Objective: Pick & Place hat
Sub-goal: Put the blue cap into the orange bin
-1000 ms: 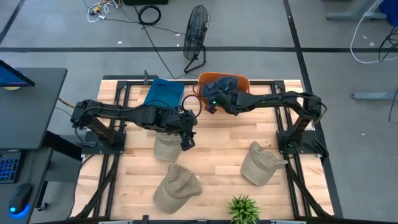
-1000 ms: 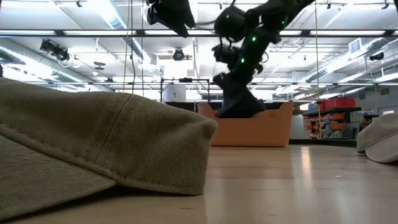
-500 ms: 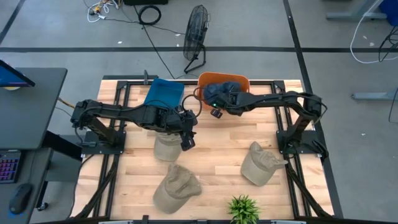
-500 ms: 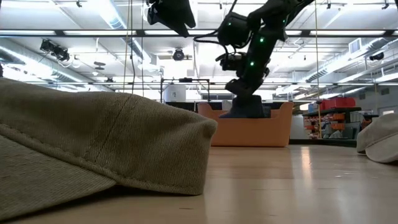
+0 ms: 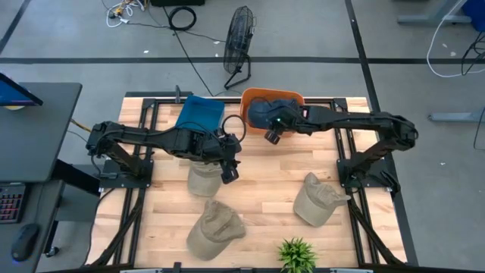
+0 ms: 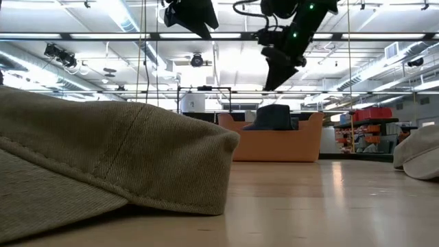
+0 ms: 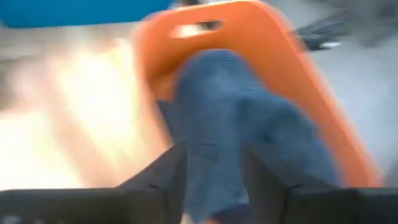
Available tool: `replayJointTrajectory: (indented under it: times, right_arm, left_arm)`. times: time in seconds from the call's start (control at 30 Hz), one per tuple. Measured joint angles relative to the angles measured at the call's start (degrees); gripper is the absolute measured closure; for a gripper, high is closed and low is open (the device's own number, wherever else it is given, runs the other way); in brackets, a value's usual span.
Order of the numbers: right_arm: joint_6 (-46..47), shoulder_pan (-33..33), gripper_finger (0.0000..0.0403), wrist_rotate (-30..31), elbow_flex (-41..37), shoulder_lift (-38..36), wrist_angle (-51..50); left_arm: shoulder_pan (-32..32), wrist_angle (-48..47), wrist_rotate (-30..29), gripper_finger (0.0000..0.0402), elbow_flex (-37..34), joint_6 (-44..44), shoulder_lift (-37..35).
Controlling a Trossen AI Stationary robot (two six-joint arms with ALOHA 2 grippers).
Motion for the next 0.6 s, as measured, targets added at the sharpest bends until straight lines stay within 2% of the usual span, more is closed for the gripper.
replayJointTrajectory:
  times: [0.1, 0.2, 0.6]
  right_arm:
    - [-0.19, 0.08, 0.0317, -6.12, 0.0, 0.55, 0.41]
    - [-0.05, -0.15, 0.0385, -7.83, 0.02, 2.74, -0.19]
    - [4.88, -5.33, 0.04, -5.07, 0.02, 11.79, -2.73]
  left_arm:
    - [0.0, 0.11, 0.0, 0.0204, 0.0, 0.01, 0.0]
    - [0.0, 0.32, 0.0, 0.0204, 0.0, 0.0, 0.0]
    - [-0.02, 0.5, 0.0, 0.0204, 0.0, 0.0, 0.0]
